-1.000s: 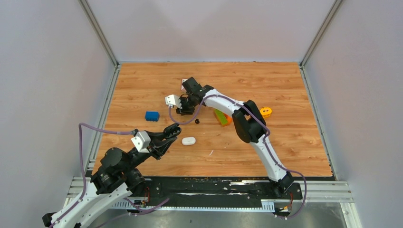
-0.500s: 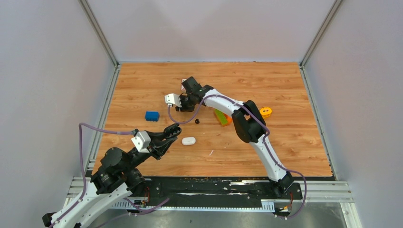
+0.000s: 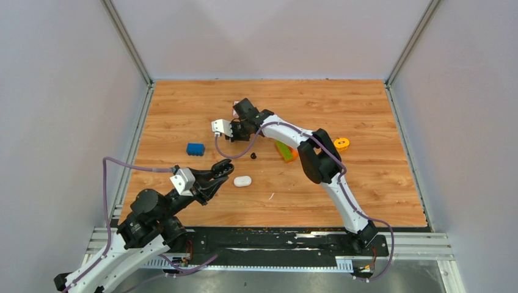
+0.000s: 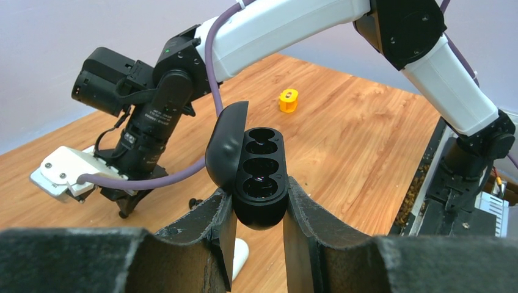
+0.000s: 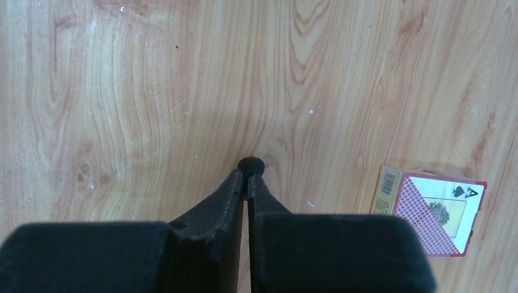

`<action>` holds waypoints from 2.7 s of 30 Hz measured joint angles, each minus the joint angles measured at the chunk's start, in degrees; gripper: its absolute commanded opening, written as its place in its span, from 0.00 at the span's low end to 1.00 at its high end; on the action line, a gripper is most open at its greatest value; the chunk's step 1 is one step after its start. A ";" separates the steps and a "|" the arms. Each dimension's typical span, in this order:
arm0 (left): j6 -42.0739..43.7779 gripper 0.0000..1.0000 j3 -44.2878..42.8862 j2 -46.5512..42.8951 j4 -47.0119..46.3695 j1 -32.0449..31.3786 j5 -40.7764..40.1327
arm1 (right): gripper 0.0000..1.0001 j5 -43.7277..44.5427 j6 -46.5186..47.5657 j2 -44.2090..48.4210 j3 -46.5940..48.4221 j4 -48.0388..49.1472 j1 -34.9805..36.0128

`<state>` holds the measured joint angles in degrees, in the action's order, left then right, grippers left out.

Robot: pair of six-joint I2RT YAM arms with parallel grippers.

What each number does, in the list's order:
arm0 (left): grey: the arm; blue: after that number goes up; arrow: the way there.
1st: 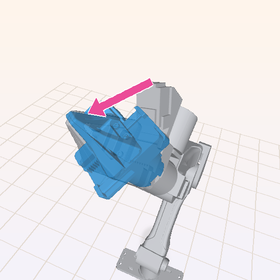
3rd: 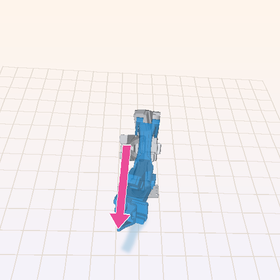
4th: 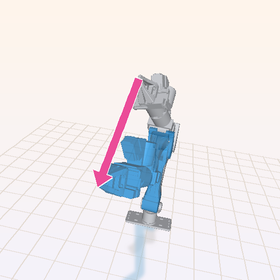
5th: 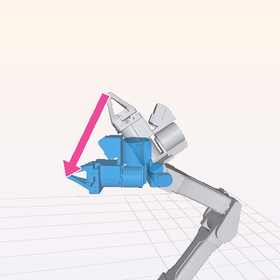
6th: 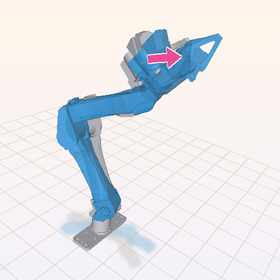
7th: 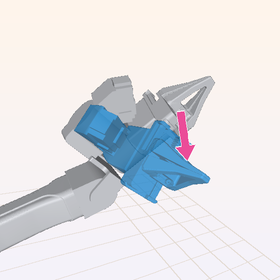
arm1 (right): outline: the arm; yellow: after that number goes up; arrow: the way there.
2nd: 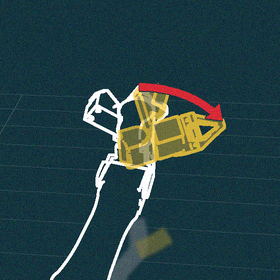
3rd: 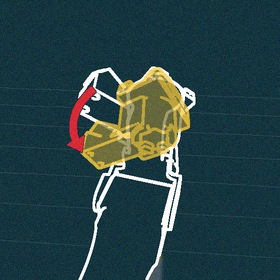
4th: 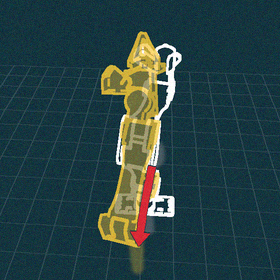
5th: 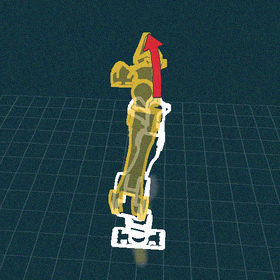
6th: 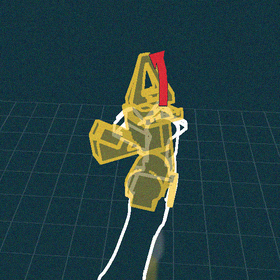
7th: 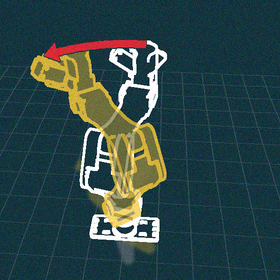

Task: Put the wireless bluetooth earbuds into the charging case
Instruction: Pick up the earbud from the center of the board, then place the earbud in the charging case.

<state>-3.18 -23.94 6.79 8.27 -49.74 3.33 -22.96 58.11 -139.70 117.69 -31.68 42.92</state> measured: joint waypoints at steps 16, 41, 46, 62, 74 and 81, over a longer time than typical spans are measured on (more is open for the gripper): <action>0.11 0.00 0.02 6.54 -0.61 0.00 7.45 | 0.05 -5.27 -4.26 22.58 -11.17 -8.17 -12.24; 3.61 0.00 0.85 16.35 -2.93 0.02 20.33 | 0.07 -34.03 -24.41 62.97 -35.30 -16.70 -2.43; 3.78 0.00 0.87 15.47 -2.99 0.42 19.93 | 0.07 -35.12 -26.12 63.23 -38.16 -15.02 -0.28; -0.68 0.00 0.92 20.70 -7.08 5.29 25.90 | 0.07 -35.63 -26.93 64.67 -41.38 -13.38 3.98; -2.29 0.00 0.96 20.50 -9.07 6.51 28.33 | 0.07 -31.98 -26.34 63.12 -41.38 -12.72 5.70; -2.69 0.00 0.96 20.72 -9.44 6.71 29.38 | 0.07 -29.92 -26.34 61.00 -41.38 -11.67 5.81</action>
<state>-5.87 -22.98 27.51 -1.17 -43.03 32.71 -52.88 31.77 -78.70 76.31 -43.35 48.73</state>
